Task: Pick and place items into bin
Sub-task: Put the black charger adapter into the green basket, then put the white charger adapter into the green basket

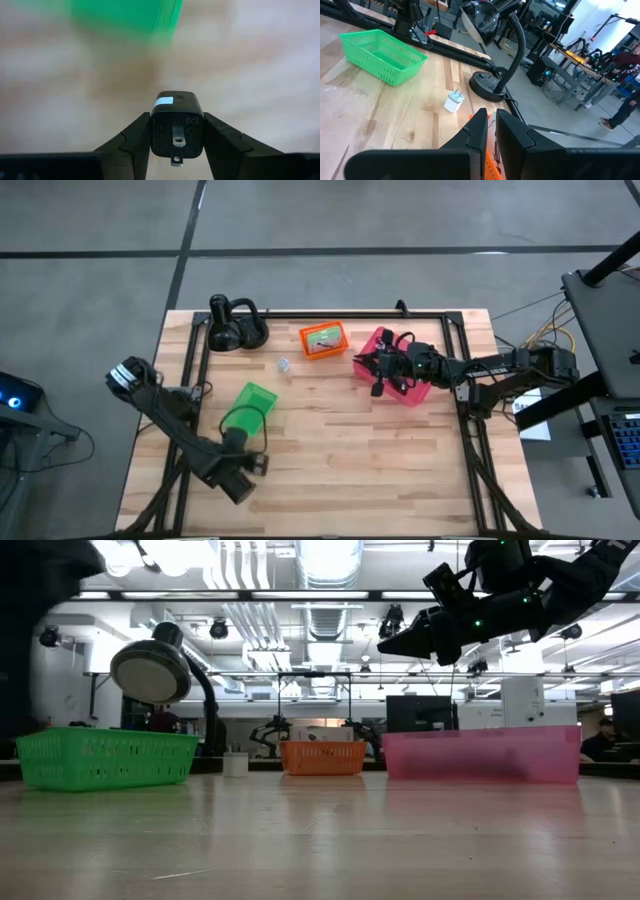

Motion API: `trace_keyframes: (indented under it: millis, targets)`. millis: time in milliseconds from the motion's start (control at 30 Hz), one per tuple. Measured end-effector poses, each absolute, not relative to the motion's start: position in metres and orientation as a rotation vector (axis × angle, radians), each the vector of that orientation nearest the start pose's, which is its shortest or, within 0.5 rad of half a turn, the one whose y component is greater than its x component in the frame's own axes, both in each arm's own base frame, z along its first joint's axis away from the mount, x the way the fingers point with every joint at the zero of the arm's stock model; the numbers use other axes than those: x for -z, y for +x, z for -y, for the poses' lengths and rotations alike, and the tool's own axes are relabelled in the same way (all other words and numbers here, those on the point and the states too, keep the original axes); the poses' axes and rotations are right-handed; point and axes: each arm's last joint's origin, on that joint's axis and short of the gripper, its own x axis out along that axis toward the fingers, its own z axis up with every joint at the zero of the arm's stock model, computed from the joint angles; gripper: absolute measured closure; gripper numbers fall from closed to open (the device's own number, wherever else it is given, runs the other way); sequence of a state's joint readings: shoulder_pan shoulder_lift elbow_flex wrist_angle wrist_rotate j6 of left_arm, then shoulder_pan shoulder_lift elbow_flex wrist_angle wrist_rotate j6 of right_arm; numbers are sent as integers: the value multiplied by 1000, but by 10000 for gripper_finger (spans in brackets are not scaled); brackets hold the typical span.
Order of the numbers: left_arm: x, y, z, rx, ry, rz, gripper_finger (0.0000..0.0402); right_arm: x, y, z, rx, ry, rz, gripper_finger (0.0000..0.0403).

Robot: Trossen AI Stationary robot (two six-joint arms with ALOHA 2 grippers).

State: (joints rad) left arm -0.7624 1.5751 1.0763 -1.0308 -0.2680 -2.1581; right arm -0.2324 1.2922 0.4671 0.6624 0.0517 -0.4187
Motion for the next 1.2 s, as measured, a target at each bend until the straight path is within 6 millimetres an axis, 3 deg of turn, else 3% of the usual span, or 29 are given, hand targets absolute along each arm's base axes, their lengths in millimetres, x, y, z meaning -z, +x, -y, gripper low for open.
trace_keyframes:
  millis: [67, 167, 400, 600, 767, 1000, 1200]
  targets:
    - [-212, 200, 171, -1024, -979, -874, 266, -202, 246, 60, 245, -401, -219, 374]
    - [-223, 201, 156, -1016, -892, -813, 266, -202, 246, 60, 245, -401, -220, 374]
    - [-229, 203, 121, -1137, -707, -866, 266, -202, 246, 60, 245, -401, -220, 374]
    - [-229, 213, 101, -1171, -652, -908, 266, -202, 246, 60, 244, -401, -222, 374]
    - [-229, 216, 93, -1188, -648, -918, 265, -202, 246, 60, 244, -401, -224, 374]
    - [-229, 216, 93, -1191, -651, -917, 226, -202, 246, 60, 242, -404, -229, 374]
    - [-229, 216, 93, -1191, -652, -916, 220, -202, 246, 60, 243, -404, -229, 374]
